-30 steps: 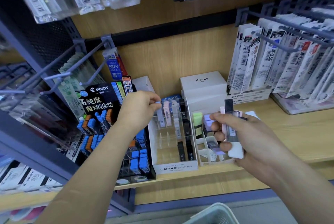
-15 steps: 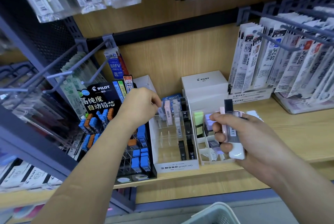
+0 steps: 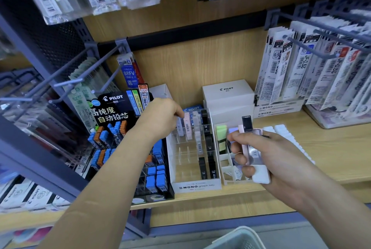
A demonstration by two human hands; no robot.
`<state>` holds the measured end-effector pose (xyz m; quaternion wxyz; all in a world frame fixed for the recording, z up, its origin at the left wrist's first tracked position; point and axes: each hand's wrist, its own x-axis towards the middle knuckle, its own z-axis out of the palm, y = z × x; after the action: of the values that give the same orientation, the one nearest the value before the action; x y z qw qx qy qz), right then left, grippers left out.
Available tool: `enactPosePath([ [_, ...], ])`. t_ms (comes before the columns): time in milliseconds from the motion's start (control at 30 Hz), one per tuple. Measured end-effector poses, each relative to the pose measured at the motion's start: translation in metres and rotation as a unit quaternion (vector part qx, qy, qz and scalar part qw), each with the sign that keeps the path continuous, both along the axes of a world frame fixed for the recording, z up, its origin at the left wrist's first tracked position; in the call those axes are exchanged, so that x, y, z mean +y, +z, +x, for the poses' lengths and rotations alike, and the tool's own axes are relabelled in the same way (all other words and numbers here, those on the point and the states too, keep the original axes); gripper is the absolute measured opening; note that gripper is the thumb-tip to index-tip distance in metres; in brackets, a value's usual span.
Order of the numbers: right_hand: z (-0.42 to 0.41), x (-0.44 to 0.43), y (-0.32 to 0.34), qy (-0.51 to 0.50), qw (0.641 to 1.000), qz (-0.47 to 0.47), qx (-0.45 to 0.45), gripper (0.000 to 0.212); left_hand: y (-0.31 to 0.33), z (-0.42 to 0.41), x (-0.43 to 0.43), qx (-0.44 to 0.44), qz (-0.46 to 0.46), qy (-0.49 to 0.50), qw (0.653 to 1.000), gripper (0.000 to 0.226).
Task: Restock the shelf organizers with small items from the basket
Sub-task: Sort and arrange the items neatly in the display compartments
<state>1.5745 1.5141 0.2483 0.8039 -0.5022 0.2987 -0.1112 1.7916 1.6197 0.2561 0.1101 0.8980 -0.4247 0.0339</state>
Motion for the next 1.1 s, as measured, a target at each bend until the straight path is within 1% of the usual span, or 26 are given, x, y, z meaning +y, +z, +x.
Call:
enactPosePath([
  [133,-0.002,0.0,0.001,0.015,1.0,0.019,-0.003,0.02,-0.012,0.003,-0.003,-0.023,-0.002,-0.004,1.0,0.03],
  [233,-0.004,0.001,0.002,0.032,0.999,0.038,-0.006,0.015,-0.017,0.004,-0.004,-0.045,-0.006,0.004,0.999,0.024],
  [300,-0.004,0.002,0.003,0.042,0.998,0.046,-0.006,0.018,-0.017,0.002,-0.005,-0.048,-0.008,0.008,0.999,0.023],
  [333,-0.004,0.003,0.003,0.046,0.998,0.05,-0.006,0.02,-0.016,0.001,-0.004,-0.052,-0.015,0.011,0.998,0.022],
  [400,-0.004,0.004,0.005,0.05,0.998,0.049,-0.007,0.021,-0.007,-0.008,-0.004,-0.055,-0.057,0.015,0.997,0.019],
  [433,-0.004,0.003,0.005,0.051,0.998,0.047,-0.008,0.021,0.001,-0.016,-0.005,-0.031,-0.095,0.014,0.995,0.016],
  [467,-0.004,0.003,0.006,0.052,0.998,0.044,-0.01,0.02,0.009,-0.027,-0.007,0.031,-0.14,0.01,0.99,0.013],
  [500,-0.004,0.003,0.006,0.054,0.998,0.039,-0.011,0.021,0.018,-0.04,-0.009,0.128,-0.181,-0.001,0.975,0.012],
  [533,-0.003,0.003,0.006,0.059,0.998,0.031,-0.013,0.021,0.026,-0.053,-0.01,0.237,-0.202,-0.024,0.95,0.013],
  [567,-0.003,0.004,0.006,0.067,0.997,0.019,-0.013,0.02,0.031,-0.066,-0.012,0.32,-0.191,-0.056,0.926,0.016],
  [600,-0.002,0.005,0.006,0.077,0.997,0.006,-0.012,0.018,0.033,-0.075,-0.013,0.355,-0.16,-0.096,0.916,0.018],
  [667,-0.001,0.008,0.004,0.096,0.995,-0.013,-0.009,0.014,0.029,-0.085,-0.014,0.361,-0.125,-0.138,0.914,0.019],
  [733,0.0,0.01,0.003,0.107,0.994,-0.021,-0.007,0.011,0.025,-0.083,-0.013,0.381,-0.148,-0.126,0.904,0.017],
  [833,0.001,0.012,0.0,0.092,0.995,-0.027,0.013,0.012,0.028,-0.074,-0.005,0.423,-0.234,-0.074,0.872,0.007],
  [900,0.001,0.009,0.0,0.043,0.998,-0.027,0.034,0.017,0.032,-0.062,0.004,0.422,-0.309,-0.037,0.852,0.006],
  [933,0.001,0.006,0.0,0.011,0.999,-0.022,0.041,0.017,0.034,-0.055,0.01,0.404,-0.338,-0.022,0.85,0.006],
  [1000,-0.001,-0.002,0.004,-0.047,0.998,0.003,0.033,0.012,0.035,-0.045,0.019,0.344,-0.367,0.014,0.864,0.003],
  [1033,-0.002,-0.006,0.005,-0.065,0.997,0.015,0.024,0.01,0.033,-0.042,0.023,0.317,-0.371,0.033,0.872,0.001],
  [1100,-0.005,-0.01,0.008,-0.085,0.996,0.036,0.002,0.009,0.029,-0.04,0.027,0.282,-0.363,0.059,0.886,0.005],
])
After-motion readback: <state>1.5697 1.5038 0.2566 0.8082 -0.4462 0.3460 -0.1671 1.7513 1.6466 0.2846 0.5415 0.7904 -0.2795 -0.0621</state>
